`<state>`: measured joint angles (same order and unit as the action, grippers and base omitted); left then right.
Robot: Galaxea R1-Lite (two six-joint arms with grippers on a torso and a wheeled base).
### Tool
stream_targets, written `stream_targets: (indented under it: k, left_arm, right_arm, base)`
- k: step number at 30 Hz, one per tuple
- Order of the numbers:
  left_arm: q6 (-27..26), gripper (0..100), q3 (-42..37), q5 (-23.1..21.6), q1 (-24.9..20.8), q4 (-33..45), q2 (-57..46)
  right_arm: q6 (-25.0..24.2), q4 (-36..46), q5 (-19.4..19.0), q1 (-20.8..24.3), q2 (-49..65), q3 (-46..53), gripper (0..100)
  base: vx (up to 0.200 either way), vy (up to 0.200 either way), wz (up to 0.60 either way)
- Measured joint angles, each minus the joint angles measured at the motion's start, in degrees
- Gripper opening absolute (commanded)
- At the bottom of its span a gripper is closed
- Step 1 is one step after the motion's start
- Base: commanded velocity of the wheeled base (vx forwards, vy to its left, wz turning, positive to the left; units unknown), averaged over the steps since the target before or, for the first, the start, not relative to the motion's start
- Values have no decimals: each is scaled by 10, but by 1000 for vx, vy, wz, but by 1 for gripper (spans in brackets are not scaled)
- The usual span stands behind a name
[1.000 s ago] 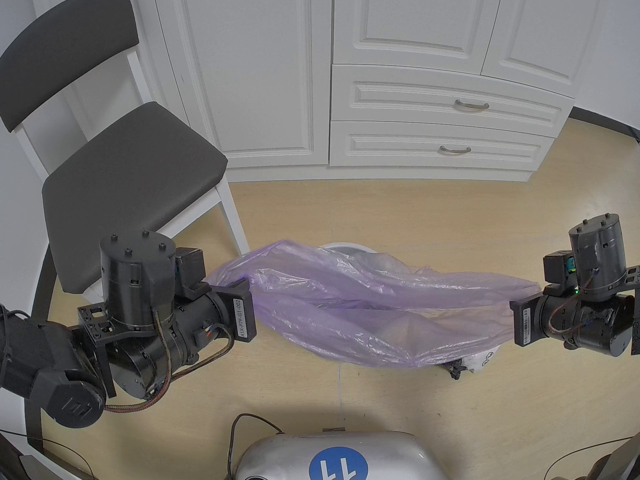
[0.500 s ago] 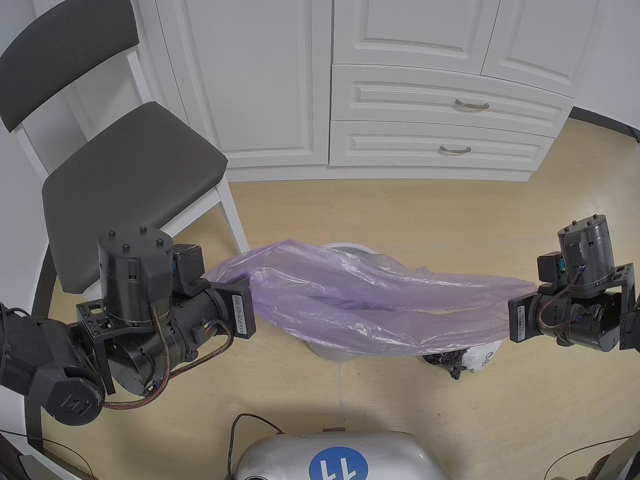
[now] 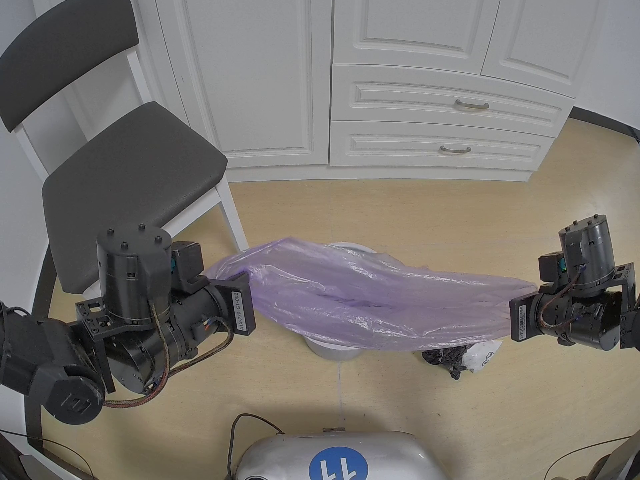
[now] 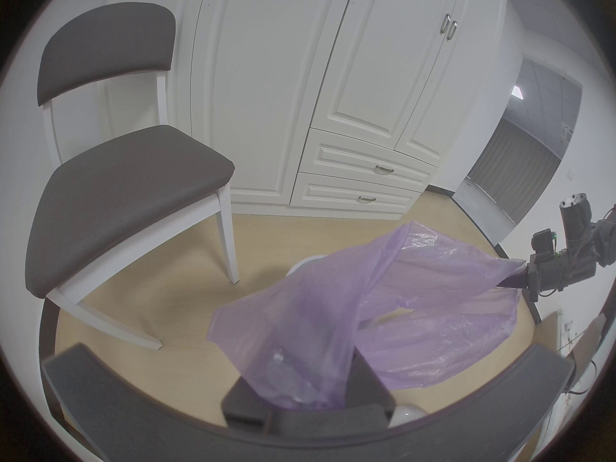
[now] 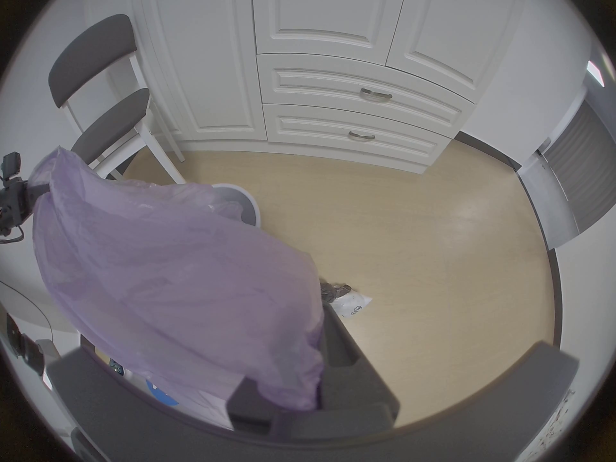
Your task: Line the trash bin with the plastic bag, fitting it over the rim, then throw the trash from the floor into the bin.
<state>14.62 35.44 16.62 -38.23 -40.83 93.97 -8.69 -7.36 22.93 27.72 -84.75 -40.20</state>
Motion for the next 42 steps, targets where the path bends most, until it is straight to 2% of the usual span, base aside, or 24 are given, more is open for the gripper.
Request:
stream_targets:
  k: [4,9,13,16,28,42]
  left_arm:
    - [3,0,0,-3,3,-8,0]
    - [17,0,-2,-26,9,-26,0]
    - [42,0,-4,-71,16,-38,-2]
    - [55,0,-5,-102,27,-42,-4]
    - [57,0,-6,-108,54,-44,-6]
    - [54,0,-8,-107,63,-44,0]
  right_arm:
    - [-1,-14,-13,-2,4,2,0]
    - [-2,-39,-72,-11,13,10,0]
    - [-1,-51,-137,-27,23,16,0]
    - [-1,-56,-159,-43,28,17,0]
    - [-1,-57,-164,-61,37,20,0]
    - [10,-54,-162,-75,32,25,0]
  base:
    - [0,0,0]
    - [0,0,0]
    - [0,0,0]
    - [0,0,0]
    - [0,0,0]
    - [0,0,0]
